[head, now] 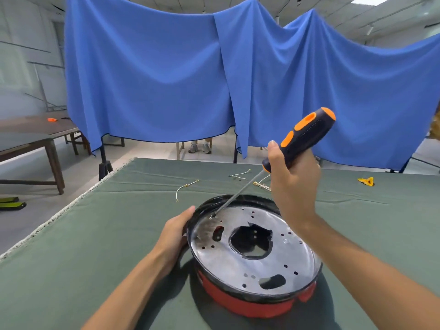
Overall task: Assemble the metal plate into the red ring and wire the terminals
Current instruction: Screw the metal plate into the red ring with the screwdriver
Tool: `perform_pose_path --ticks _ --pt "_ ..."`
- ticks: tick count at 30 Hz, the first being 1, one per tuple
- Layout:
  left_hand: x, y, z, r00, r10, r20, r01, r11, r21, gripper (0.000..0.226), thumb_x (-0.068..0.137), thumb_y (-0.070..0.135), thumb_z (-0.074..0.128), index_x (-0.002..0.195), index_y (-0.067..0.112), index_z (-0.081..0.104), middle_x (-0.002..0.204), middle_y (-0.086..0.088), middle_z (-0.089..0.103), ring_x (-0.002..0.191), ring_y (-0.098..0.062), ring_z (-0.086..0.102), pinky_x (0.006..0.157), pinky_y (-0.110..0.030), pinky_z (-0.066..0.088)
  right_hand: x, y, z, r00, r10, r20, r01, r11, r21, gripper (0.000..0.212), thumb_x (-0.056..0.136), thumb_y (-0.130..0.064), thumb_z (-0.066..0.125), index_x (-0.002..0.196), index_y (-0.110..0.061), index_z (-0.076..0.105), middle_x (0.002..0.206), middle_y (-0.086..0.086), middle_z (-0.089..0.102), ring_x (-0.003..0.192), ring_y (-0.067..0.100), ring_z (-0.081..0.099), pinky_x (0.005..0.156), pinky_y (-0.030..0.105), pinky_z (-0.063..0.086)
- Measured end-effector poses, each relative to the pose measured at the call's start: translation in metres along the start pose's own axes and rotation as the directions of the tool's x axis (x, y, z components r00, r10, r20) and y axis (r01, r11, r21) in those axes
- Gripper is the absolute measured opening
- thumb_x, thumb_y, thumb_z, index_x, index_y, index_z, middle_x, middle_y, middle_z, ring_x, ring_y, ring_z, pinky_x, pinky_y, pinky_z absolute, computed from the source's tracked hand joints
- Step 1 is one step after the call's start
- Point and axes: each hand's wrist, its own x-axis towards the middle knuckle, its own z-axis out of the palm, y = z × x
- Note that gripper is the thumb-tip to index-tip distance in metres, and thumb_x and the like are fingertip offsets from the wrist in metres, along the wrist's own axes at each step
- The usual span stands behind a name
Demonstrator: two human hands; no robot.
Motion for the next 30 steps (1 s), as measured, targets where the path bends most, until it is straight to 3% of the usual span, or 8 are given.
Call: perform_pose_path --ticks 3,6,9,12,17,20,26,30 --pt "0.001 -0.003 0.000 0.999 0.043 -0.031 -0.043 0.999 0.000 0.035 0.095 0.023 0.050 0.104 -0.005 0.068 0.103 -0.024 0.069 0.092 -0.032 0.063 0.088 -0.041 0.049 -0.005 0.006 0.012 0.999 -0.026 0.047 0.026 1.000 -0.008 0.020 0.080 -0.045 0.051 0.068 -0.031 0.043 0.056 -0.012 0.058 0.054 0.006 0.056 0.054 0.013 0.042" --pt "0.003 -0.005 -0.002 0.998 0.057 -0.041 -0.057 0.998 0.008 0.030 0.093 0.019 0.052 0.102 -0.005 0.068 0.100 -0.026 0.068 0.087 -0.030 0.062 0.085 -0.042 0.048 -0.006 0.009 0.021 0.997 -0.021 0.077 0.021 1.000 -0.007 0.023 0.078 -0.047 0.049 0.069 -0.026 0.045 0.057 -0.008 0.060 0.056 0.010 0.058 0.054 0.013 0.042" --pt "0.007 -0.005 -0.004 0.997 0.056 -0.051 -0.057 0.998 -0.021 0.028 0.092 0.016 0.053 0.099 -0.006 0.068 0.092 -0.023 0.066 0.085 -0.031 0.059 0.085 -0.044 0.047 -0.006 0.009 0.026 0.994 -0.037 0.105 0.041 0.998 -0.038 0.024 0.079 -0.047 0.048 0.069 -0.025 0.046 0.060 -0.001 0.060 0.059 0.017 0.059 0.056 0.020 0.044" --pt "0.009 -0.007 -0.003 0.997 0.048 -0.063 -0.050 0.998 -0.042 0.025 0.091 0.013 0.053 0.095 -0.005 0.070 0.090 -0.021 0.065 0.082 -0.029 0.058 0.075 -0.036 0.047 -0.007 0.009 0.029 0.990 -0.055 0.133 0.066 0.995 -0.075 0.029 0.079 -0.046 0.046 0.069 -0.019 0.047 0.064 0.000 0.061 0.059 0.017 0.058 0.057 0.019 0.042" --pt "0.009 -0.008 -0.003 0.997 0.038 -0.062 -0.042 0.998 -0.053 0.024 0.091 0.013 0.053 0.096 -0.005 0.069 0.086 -0.018 0.064 0.075 -0.026 0.058 0.058 -0.025 0.050 -0.008 0.008 0.031 0.986 -0.065 0.155 0.085 0.989 -0.121 0.024 0.080 -0.047 0.045 0.065 -0.028 0.043 0.065 -0.002 0.062 0.060 0.017 0.060 0.060 0.026 0.043" --pt "0.008 -0.007 -0.003 0.998 0.034 -0.058 -0.038 0.998 -0.056 0.025 0.091 0.013 0.053 0.098 -0.005 0.068 0.087 -0.019 0.061 0.078 -0.027 0.056 0.057 -0.025 0.049 -0.009 0.008 0.033 0.988 -0.053 0.145 0.071 0.991 -0.118 0.025 0.079 -0.048 0.046 0.066 -0.027 0.044 0.064 0.004 0.061 0.062 0.021 0.060 0.062 0.032 0.046" --pt "0.006 -0.007 -0.002 0.998 0.038 -0.055 -0.041 0.998 -0.052 0.024 0.091 0.014 0.053 0.097 -0.004 0.067 0.086 -0.020 0.059 0.078 -0.027 0.053 0.060 -0.028 0.046 -0.009 0.005 0.035 0.984 -0.068 0.162 0.089 0.988 -0.126 0.025 0.080 -0.044 0.048 0.064 -0.026 0.043 0.065 -0.002 0.061 0.055 0.012 0.055 0.054 0.018 0.039" --pt "0.006 -0.006 -0.002 0.998 0.038 -0.044 -0.040 0.999 -0.028 0.020 0.091 0.016 0.052 0.094 0.002 0.065 0.085 -0.020 0.057 0.076 -0.027 0.051 0.056 -0.026 0.046 -0.007 0.004 0.037 0.979 -0.070 0.190 0.099 0.984 -0.149 0.027 0.083 -0.037 0.050 0.069 -0.014 0.049 0.060 0.002 0.062 0.056 0.012 0.054 0.054 0.015 0.038"
